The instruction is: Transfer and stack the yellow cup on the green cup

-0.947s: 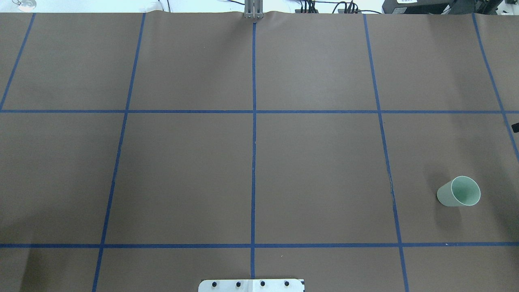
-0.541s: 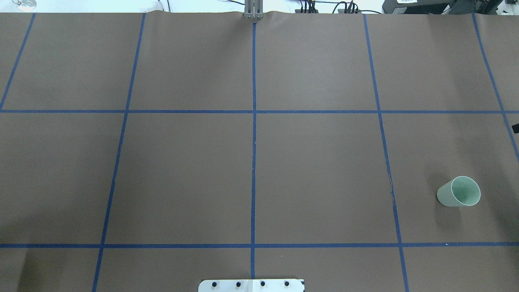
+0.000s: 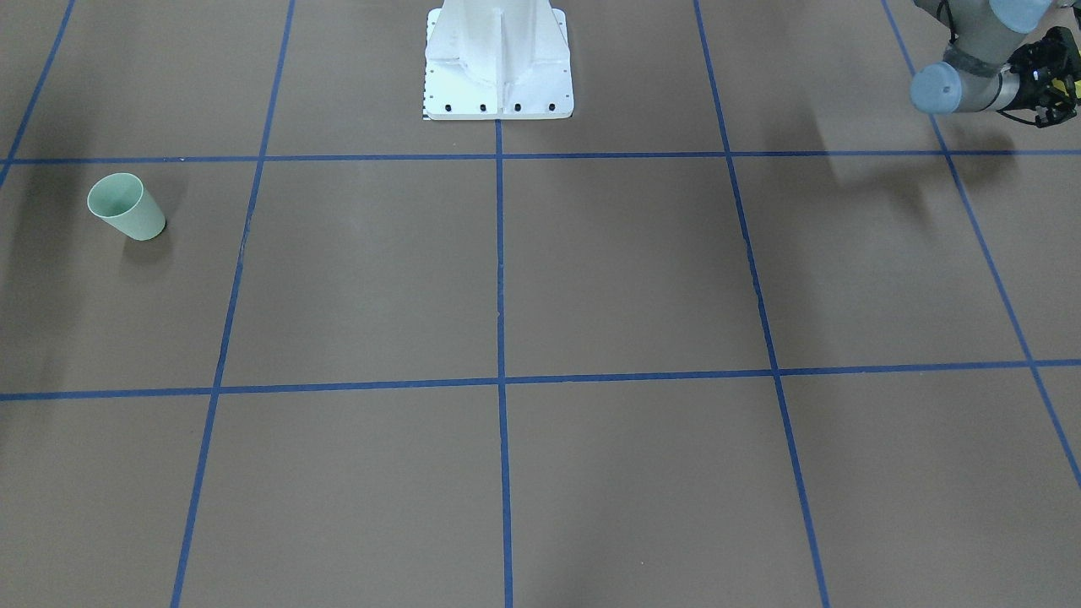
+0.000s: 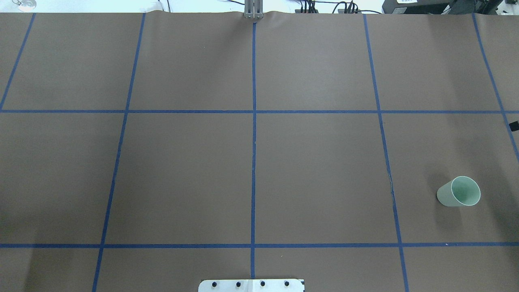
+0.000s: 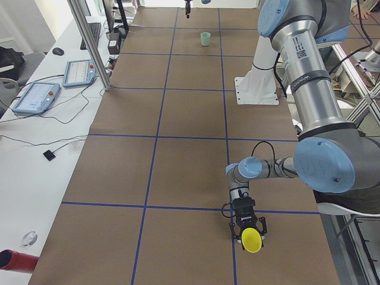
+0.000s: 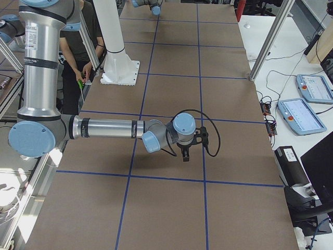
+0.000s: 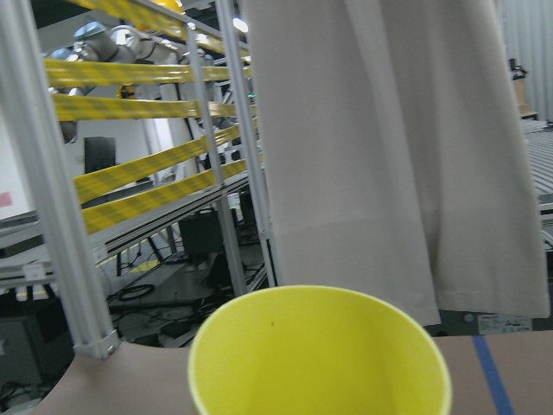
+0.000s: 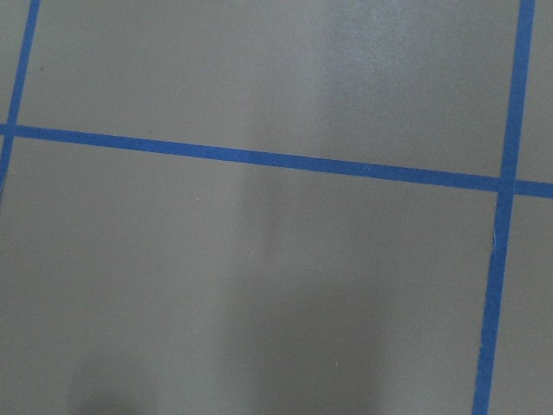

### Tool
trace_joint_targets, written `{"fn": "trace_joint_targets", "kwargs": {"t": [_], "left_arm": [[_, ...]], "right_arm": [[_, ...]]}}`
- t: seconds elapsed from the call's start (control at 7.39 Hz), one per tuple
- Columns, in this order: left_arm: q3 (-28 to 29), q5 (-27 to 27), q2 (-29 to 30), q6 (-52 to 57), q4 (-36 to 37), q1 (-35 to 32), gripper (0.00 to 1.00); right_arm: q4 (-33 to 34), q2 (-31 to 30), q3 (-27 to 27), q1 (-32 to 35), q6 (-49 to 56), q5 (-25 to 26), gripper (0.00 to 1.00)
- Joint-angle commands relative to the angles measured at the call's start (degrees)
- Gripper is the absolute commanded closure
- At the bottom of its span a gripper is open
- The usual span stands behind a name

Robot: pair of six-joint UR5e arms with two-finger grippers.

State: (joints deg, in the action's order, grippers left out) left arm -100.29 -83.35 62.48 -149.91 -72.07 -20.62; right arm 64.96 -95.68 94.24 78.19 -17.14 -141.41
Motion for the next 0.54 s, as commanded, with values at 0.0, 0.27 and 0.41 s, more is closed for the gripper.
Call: {"fn": "trace_joint_targets", "kwargs": {"t": [0.0,0.27,0.41], "left_arm": [[0.10,15.71,4.47,9.58,-2.09,-4.94,0.71],[-0.25,23.64,13.06,27.89,-2.81,-12.74,0.72],[-0.17,25.59,16.85,36.35,-5.60,-15.74,0.71]], "right_arm": [[-0.01,1.80,-0.02,-0.58,0.00,1.21,0.00],[-0.01,3.57,-0.72,-3.20,0.00,3.84,0.00],[-0.01,4.61,-1.68,-3.65,-0.70,4.47,0.00]]}}
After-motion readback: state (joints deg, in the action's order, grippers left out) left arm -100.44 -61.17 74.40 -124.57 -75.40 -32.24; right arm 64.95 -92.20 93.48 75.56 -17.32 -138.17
